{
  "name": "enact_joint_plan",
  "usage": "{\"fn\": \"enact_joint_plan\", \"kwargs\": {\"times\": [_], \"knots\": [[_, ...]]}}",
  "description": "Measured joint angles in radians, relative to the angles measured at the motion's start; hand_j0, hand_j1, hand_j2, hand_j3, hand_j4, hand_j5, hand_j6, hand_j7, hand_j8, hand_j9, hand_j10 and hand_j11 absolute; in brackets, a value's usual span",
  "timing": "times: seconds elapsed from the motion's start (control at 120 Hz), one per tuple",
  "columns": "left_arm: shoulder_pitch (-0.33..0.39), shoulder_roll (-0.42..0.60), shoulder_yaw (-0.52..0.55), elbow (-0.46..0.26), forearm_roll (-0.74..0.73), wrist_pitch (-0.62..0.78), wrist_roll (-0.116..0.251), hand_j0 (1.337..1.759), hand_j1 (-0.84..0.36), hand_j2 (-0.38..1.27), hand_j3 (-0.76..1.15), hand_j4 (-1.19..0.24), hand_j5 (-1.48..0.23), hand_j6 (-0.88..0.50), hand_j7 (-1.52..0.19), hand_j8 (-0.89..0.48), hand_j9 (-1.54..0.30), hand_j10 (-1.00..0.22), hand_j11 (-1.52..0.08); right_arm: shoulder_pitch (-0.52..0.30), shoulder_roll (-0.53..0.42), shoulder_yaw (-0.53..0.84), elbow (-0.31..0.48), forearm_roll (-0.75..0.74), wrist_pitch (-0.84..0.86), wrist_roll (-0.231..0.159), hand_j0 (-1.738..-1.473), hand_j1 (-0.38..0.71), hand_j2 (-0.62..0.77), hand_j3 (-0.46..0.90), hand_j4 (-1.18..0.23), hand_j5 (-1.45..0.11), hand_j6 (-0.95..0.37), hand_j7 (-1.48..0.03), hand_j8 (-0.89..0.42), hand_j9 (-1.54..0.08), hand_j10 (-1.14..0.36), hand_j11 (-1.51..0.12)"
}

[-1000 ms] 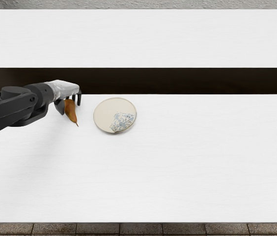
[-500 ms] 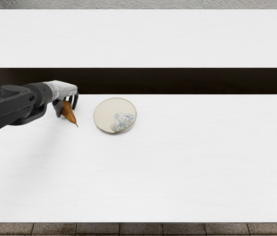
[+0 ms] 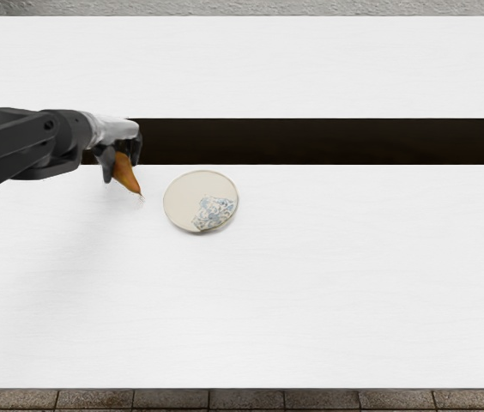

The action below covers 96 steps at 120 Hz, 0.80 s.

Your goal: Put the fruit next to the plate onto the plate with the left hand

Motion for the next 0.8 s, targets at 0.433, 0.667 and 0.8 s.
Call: {"fn": "enact_joint_plan", "kwargs": {"times": [0.433,0.667,0.8], "knots": [[-0.066,-0.092,-0.003,0.037,-0.145,-0.034,0.022,1.651,-0.45,0.63,0.0,-0.62,-1.14,-0.4,-1.09,-0.45,-1.09,-0.8,-1.09,-0.001,0.0,0.001,-0.006,0.0,0.0,0.0,-1.658,-0.31,-0.01,0.0,-0.03,-0.04,-0.03,-0.04,-0.03,-0.04,-0.03,-0.04],[-0.079,-0.132,-0.003,0.037,-0.198,-0.037,0.025,1.65,-0.46,0.65,0.0,-0.63,-1.15,-0.4,-1.1,-0.45,-1.08,-0.8,-1.09,-0.002,0.0,0.0,-0.009,0.0,0.0,0.0,-1.658,-0.31,-0.01,0.0,-0.03,-0.04,-0.03,-0.04,-0.03,-0.04,-0.03,-0.04],[-0.08,-0.156,-0.004,0.036,-0.209,-0.037,0.025,1.651,-0.47,0.66,0.0,-0.62,-1.15,-0.39,-1.1,-0.45,-1.08,-0.8,-1.09,-0.002,0.0,-0.001,-0.01,0.0,0.0,0.0,-1.658,-0.31,-0.01,0.0,-0.03,-0.04,-0.03,-0.04,-0.03,-0.04,-0.03,-0.04]]}}
